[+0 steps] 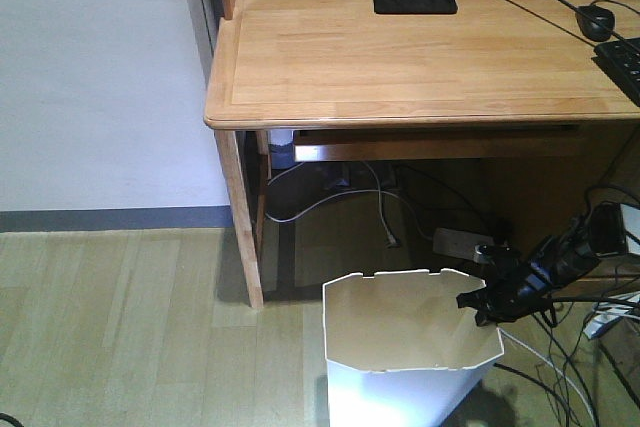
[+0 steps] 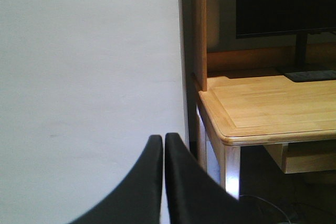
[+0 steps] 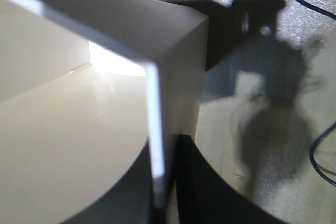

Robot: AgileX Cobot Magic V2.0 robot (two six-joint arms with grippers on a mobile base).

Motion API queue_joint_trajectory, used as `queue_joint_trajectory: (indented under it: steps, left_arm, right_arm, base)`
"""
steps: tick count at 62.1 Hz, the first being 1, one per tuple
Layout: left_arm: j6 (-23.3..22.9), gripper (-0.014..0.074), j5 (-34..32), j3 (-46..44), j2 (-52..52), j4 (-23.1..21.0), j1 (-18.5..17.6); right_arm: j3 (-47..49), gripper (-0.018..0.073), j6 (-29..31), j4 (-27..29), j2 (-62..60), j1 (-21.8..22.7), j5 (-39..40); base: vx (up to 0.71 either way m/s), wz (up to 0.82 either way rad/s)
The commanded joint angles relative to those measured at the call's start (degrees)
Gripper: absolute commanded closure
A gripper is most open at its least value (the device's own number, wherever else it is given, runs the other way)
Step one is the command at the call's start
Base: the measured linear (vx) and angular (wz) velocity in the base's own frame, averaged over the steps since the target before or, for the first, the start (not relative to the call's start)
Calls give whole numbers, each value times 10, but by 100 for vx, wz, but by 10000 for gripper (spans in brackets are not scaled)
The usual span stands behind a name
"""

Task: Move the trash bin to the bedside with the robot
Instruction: 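Close the right gripper on the bin rim and lift it slightly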

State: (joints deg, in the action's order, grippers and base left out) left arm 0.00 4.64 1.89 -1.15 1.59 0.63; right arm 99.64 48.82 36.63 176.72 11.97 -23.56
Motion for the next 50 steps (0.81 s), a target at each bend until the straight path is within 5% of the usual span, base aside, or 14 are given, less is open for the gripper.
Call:
queue_joint_trajectory:
  steps: [1,9,18,28,50]
  left_arm:
    - [-8,603,-43,7,-4,-5,-4]
    - [-8,603,-43,7,-4,-5,-4]
    - [-8,603,-43,7,-4,-5,-4]
    - [-8,603,-43,7,-4,-5,-4]
    - [-8,603,-43,7,-4,-5,-4]
  right_arm:
    - [6,564,77,116,-43,1,-64]
    - [-6,563,162,192,-53,2,-108]
    - [-85,563,232,263,-97,2,-56]
    - [-180,563,370,351,-164,14,-88]
    - [-371,563,436,359,-354,87,-192]
  base:
    - [0,-1]
    - [0,-1]
    - [0,0]
    - [0,0]
    - [0,0]
